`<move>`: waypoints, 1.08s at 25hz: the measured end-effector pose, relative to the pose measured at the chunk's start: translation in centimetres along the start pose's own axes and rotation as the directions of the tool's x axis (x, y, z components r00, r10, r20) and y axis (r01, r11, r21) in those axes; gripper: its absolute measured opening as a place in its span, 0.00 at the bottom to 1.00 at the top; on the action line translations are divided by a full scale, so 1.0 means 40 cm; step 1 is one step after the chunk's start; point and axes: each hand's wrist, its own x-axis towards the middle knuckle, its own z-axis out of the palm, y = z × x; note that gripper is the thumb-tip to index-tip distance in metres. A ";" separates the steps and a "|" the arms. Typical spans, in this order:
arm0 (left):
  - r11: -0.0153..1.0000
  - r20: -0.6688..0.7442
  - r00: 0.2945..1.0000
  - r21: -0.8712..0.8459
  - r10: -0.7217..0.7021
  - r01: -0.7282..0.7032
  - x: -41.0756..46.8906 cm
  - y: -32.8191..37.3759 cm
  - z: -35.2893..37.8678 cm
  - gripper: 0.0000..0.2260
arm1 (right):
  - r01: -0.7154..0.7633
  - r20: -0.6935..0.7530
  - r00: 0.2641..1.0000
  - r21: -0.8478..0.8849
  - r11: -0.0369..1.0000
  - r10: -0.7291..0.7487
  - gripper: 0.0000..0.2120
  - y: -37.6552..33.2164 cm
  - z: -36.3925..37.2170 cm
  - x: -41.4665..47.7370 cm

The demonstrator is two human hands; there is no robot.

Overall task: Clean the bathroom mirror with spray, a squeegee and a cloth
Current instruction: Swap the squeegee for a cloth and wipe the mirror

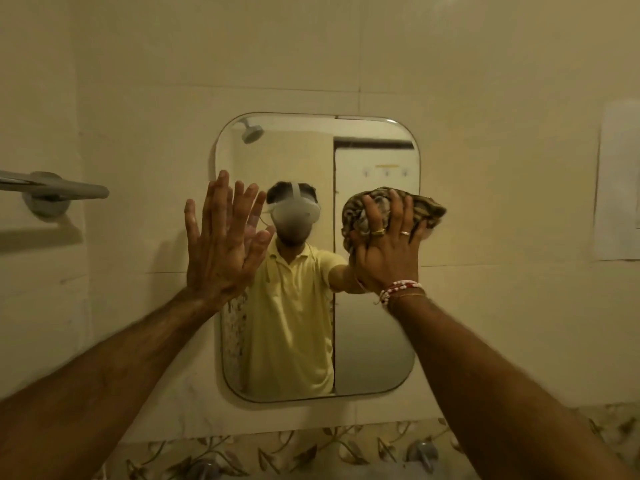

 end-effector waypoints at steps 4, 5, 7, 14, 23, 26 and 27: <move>0.998 0.004 0.999 0.029 -0.049 0.049 -0.002 -0.017 0.015 0.42 | -0.078 0.001 0.997 0.057 0.995 0.078 0.32 0.033 -0.010 0.001; 0.997 0.017 0.997 0.026 -0.075 0.074 -0.010 -0.020 0.013 0.42 | -0.098 -0.004 0.995 0.076 0.992 0.098 0.32 0.030 -0.006 -0.009; 0.995 0.041 0.995 0.031 -0.093 0.092 -0.042 -0.025 0.007 0.39 | -0.119 -0.002 0.993 0.098 0.988 0.119 0.31 0.031 0.007 -0.056; 0.989 0.209 0.968 0.063 -0.141 0.131 -0.133 -0.032 -0.053 0.34 | -0.132 0.037 0.991 0.060 0.989 0.130 0.30 0.040 0.044 -0.246; 0.993 0.191 0.975 0.005 -0.116 0.117 -0.119 -0.067 -0.140 0.34 | -0.006 0.041 0.999 0.087 0.996 0.002 0.32 -0.265 0.107 -0.170; 0.993 0.185 0.976 0.021 -0.114 0.112 -0.129 -0.106 -0.153 0.33 | 0.099 0.043 0.994 0.125 0.987 -0.105 0.32 -0.414 0.135 -0.148; 0.993 0.186 0.975 0.025 -0.119 0.116 -0.133 -0.116 -0.155 0.32 | 0.129 0.041 0.990 0.143 0.981 -0.136 0.32 -0.449 0.147 -0.147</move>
